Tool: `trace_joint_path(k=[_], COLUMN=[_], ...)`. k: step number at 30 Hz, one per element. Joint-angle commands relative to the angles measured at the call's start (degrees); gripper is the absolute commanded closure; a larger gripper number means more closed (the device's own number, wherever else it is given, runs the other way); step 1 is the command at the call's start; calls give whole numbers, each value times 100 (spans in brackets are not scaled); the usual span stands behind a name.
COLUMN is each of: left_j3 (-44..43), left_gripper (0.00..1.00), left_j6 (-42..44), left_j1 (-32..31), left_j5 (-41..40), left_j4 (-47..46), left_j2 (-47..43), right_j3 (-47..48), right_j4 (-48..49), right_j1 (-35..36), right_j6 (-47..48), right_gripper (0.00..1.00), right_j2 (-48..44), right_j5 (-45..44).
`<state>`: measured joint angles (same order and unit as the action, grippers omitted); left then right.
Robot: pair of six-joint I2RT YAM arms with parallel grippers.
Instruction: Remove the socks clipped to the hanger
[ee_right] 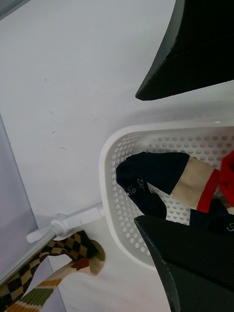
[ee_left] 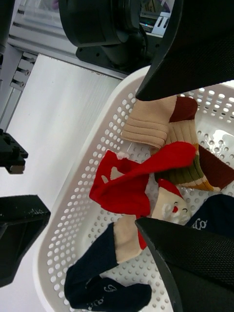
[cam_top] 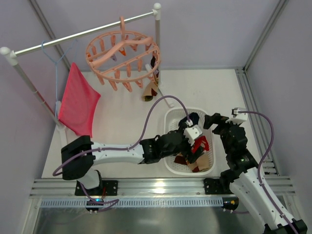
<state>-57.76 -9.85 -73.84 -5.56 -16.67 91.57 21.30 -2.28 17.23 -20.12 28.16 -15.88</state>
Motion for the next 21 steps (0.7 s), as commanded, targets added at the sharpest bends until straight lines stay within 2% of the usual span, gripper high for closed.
trace_joint_path(k=[1, 6, 14, 17, 21], left_j3=[-175, 36, 563, 739, 994], left_gripper=[0, 0, 0, 0, 0], left_j6=[106, 281, 729, 433, -324], left_j1=[-77, -95, -43, 422, 1389], left_j5=[-558, -1209, -3194, -3188, -2407], left_j4=[67, -108, -197, -92, -169], left_j2=[-43, -394, -1351, -1729, -2064], right_j3=[-20, -47, -240, -284, -328], right_j4=[202, 202, 562, 720, 1001], right_j1=[-18, -27, -36, -62, -115], right_j6=[17, 26, -80, -150, -290], right_gripper=[0, 0, 0, 0, 0], right_j2=[49, 93, 49, 215, 479], right_j5=[-56, -91, -161, -47, 286])
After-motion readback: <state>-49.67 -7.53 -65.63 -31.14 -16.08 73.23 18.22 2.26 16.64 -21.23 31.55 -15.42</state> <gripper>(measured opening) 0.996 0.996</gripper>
